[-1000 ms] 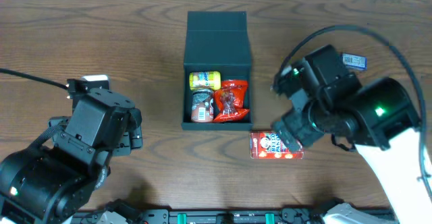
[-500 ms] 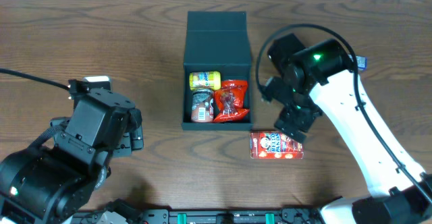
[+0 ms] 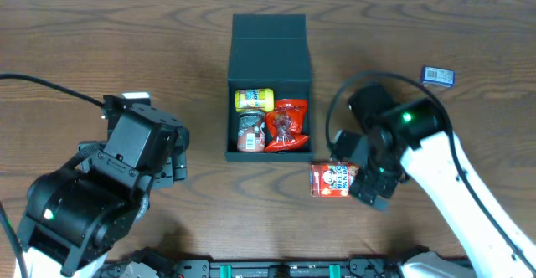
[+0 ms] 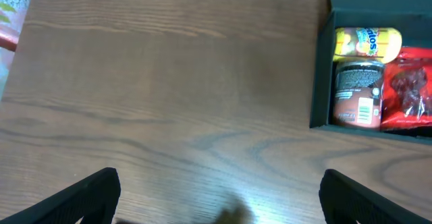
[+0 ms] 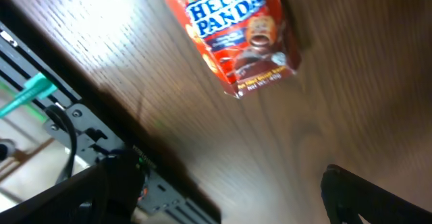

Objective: Pack container
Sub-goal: 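Lower the right gripper onto the red Hello Panda box and grasp it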

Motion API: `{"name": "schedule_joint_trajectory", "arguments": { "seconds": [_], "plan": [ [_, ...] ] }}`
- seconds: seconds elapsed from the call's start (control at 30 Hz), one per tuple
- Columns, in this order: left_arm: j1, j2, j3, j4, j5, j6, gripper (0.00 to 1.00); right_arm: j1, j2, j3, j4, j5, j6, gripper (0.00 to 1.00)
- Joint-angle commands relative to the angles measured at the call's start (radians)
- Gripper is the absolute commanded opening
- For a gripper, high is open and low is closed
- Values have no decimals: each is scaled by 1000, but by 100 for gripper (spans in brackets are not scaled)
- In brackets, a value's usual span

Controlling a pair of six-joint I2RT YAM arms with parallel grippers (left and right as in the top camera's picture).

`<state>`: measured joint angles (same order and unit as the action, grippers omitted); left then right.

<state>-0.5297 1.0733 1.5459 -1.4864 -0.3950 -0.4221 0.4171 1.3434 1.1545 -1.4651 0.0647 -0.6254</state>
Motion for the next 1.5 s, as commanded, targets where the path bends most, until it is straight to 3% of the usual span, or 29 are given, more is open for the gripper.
{"name": "schedule_joint_trajectory", "arguments": {
  "seconds": [0.0, 0.13, 0.5, 1.47],
  "plan": [
    [6, -2, 0, 2, -5, -1, 95, 10, -23, -72, 62, -9, -85, 99],
    [6, -2, 0, -2, -7, -1, 95, 10, -26, -155, 136, -8, -182, 99],
    [6, -2, 0, -2, -9, 0, 95, 10, -7, -220, 353, 8, -188, 99],
    [6, -2, -1, -8, -35, 8, 95, 108, 276, -222, 497, 59, -229, 99]
  ]
}}
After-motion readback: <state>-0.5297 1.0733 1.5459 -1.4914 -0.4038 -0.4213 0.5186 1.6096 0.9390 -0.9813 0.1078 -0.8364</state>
